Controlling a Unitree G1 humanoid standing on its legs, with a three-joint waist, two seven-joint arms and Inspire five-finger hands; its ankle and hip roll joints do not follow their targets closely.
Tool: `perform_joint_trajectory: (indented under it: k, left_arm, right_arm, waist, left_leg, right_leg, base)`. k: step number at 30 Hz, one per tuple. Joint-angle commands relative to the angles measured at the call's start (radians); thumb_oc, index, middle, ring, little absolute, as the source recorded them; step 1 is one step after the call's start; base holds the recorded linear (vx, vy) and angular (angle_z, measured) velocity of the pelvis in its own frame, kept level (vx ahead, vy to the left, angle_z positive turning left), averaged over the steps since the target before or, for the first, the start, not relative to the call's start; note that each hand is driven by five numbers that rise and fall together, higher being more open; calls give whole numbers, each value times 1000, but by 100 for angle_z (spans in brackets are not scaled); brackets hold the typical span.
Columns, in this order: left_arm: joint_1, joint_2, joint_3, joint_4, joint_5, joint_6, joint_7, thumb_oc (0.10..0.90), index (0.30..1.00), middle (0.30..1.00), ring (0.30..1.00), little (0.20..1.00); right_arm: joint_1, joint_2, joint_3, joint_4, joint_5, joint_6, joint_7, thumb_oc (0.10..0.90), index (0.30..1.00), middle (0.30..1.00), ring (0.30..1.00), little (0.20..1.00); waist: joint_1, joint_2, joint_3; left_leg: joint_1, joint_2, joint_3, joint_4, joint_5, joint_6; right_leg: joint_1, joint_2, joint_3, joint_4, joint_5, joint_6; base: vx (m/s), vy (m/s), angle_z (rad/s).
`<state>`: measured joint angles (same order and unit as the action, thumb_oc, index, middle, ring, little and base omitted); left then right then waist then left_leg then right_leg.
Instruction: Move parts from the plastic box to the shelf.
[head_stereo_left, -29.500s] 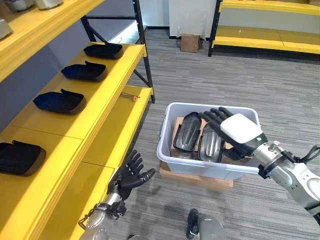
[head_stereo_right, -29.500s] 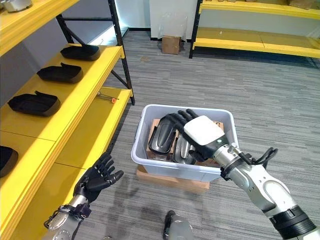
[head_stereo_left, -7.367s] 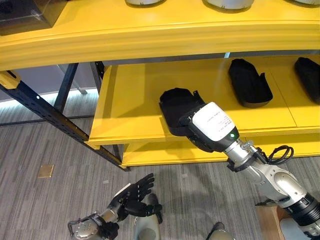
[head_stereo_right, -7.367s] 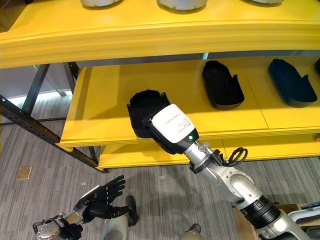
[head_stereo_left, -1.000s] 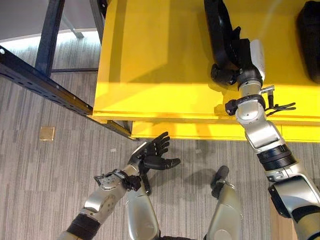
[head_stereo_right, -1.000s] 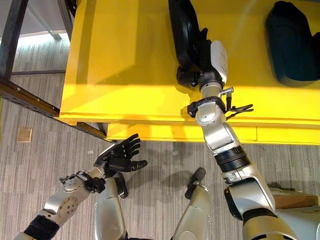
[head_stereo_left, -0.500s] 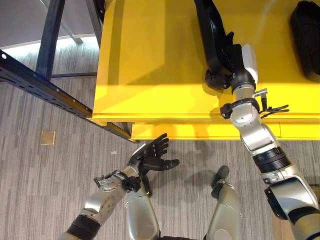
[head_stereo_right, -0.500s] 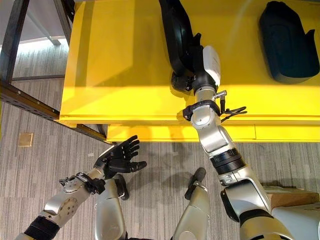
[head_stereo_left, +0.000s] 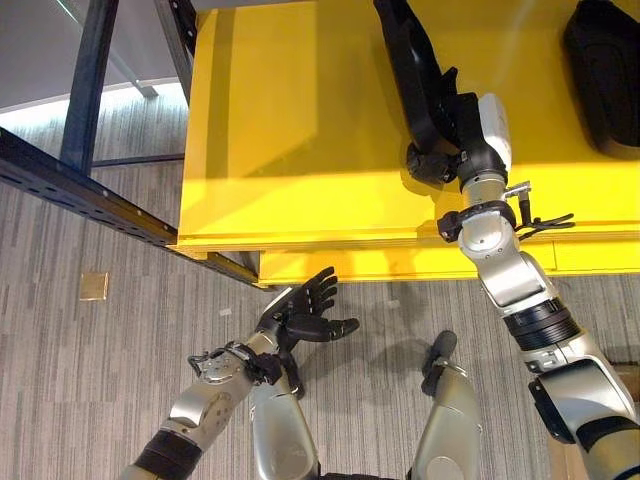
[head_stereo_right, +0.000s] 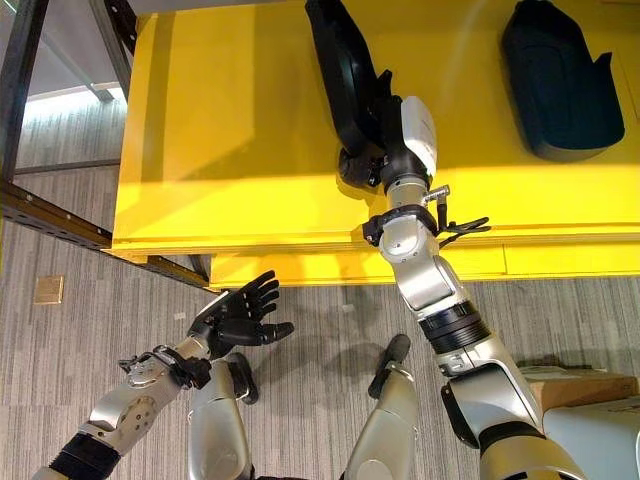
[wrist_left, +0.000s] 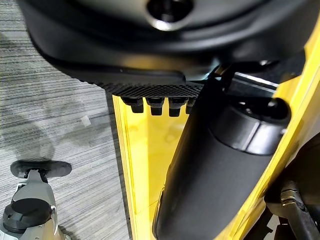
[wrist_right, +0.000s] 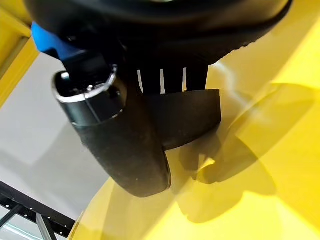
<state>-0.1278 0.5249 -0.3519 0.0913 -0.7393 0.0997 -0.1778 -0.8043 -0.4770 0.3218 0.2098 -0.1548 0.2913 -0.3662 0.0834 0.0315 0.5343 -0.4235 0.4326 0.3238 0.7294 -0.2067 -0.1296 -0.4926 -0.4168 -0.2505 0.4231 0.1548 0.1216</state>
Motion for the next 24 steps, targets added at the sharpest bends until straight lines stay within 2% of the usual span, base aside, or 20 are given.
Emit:
perform_joint_trajectory:
  k: [1, 8, 13, 24]
  left_arm:
    - [9, -16, 12, -125, -3, -88, -27, 900, 1000, 1000, 1000, 1000]
    - [7, -19, 15, -126, -3, -83, -26, 900, 1000, 1000, 1000, 1000]
    - [9, -18, 20, -127, -2, -81, -28, 900, 1000, 1000, 1000, 1000]
    - [3, -12, 28, -128, -6, -73, -36, 900, 1000, 1000, 1000, 1000]
  right_arm:
    - [-60, -37, -27, -85, -86, -65, 4, 900, 1000, 1000, 1000, 1000]
    - [-58, -50, -11, -104, -195, -78, 23, 900, 1000, 1000, 1000, 1000]
    - [-59, -60, 3, -104, -242, -61, 32, 900, 1000, 1000, 1000, 1000]
    - [-72, -67, 18, -70, -239, -43, 47, 900, 1000, 1000, 1000, 1000]
  waist:
    - [6, 23, -14]
    - [3, 22, -14]
    - [5, 20, -14]
    - [9, 15, -14]
  left_leg:
    - [60, -83, 34, -145, -3, 74]
    - [68, -84, 33, -148, -2, 74]
    - [70, -83, 29, -144, -5, 74]
    - [76, -80, 25, -141, -6, 71]
  right_leg:
    - [30, -5, -2, 272, -356, 20]
    - [36, -6, 2, 269, -354, 21]
    - [38, -8, 3, 273, -356, 22]
    - [47, -11, 3, 273, -356, 24]
  base:
    - [0, 0, 0]
    - [0, 0, 0]
    - [0, 0, 0]
    - [0, 0, 0]
